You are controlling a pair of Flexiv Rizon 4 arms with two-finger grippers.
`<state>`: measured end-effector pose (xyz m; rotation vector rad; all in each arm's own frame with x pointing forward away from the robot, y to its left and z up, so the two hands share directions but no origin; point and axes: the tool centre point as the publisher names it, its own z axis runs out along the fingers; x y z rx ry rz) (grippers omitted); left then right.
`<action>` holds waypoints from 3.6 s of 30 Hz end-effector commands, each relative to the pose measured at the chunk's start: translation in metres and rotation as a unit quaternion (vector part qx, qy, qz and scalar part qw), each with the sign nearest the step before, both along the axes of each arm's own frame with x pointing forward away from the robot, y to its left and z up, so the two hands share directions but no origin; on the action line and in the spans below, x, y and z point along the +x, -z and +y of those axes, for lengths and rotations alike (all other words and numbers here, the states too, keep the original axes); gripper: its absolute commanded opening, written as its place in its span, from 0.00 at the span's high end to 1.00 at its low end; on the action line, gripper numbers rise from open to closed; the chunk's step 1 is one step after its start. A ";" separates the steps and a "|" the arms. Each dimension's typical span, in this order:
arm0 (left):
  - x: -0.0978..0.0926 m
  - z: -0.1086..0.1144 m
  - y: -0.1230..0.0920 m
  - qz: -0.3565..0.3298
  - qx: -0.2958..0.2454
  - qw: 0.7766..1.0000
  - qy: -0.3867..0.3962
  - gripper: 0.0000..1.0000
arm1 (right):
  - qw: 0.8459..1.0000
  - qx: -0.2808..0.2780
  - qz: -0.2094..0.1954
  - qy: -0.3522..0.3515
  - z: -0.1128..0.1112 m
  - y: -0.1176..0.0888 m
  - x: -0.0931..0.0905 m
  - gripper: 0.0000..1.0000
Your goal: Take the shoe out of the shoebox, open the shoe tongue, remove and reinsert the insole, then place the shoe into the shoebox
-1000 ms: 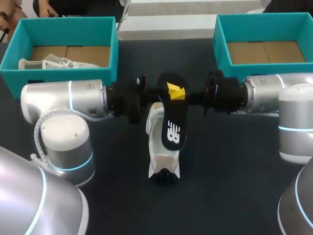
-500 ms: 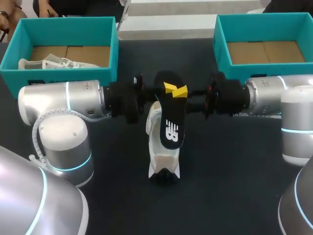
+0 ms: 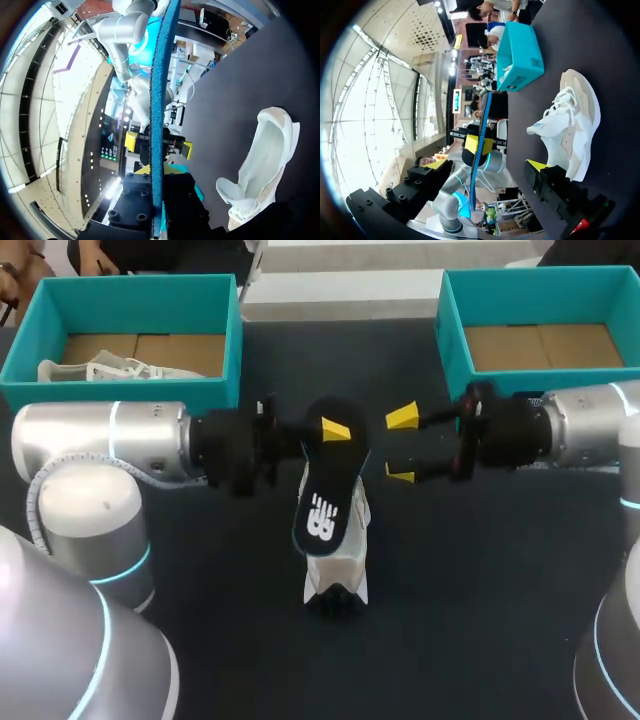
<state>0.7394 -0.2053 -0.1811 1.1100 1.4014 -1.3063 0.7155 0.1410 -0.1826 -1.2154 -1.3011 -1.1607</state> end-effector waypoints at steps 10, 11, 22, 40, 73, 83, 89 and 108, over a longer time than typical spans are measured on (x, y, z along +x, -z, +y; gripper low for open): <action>-0.021 0.038 -0.010 0.018 -0.003 1.000 0.015 1.00 | 0.999 -0.017 0.033 -0.006 -0.034 0.003 0.003 0.00; -0.021 0.038 -0.010 0.018 -0.003 1.000 0.015 1.00 | 0.999 -0.017 0.033 -0.006 -0.034 0.003 0.003 0.00; -0.021 0.038 -0.010 0.018 -0.003 1.000 0.015 1.00 | 0.999 -0.017 0.033 -0.006 -0.034 0.003 0.003 0.00; -0.021 0.038 -0.010 0.018 -0.003 1.000 0.015 1.00 | 0.922 -0.141 -0.297 -0.203 -0.046 0.002 0.005 0.00; -0.021 0.038 -0.010 0.018 -0.003 1.000 0.015 1.00 | 0.839 -0.273 -0.405 -0.240 -0.068 0.017 0.021 0.00; -0.021 0.038 -0.010 0.018 -0.003 1.000 0.015 1.00 | 0.839 -0.273 -0.405 -0.240 -0.068 0.017 0.021 0.00; -0.021 0.038 -0.010 0.018 -0.003 1.000 0.015 1.00 | 0.839 -0.273 -0.405 -0.240 -0.068 0.017 0.021 0.00; -0.045 0.057 0.022 0.204 0.009 0.979 0.020 1.00 | 0.623 -0.236 -0.652 -0.363 -0.055 0.027 0.016 0.00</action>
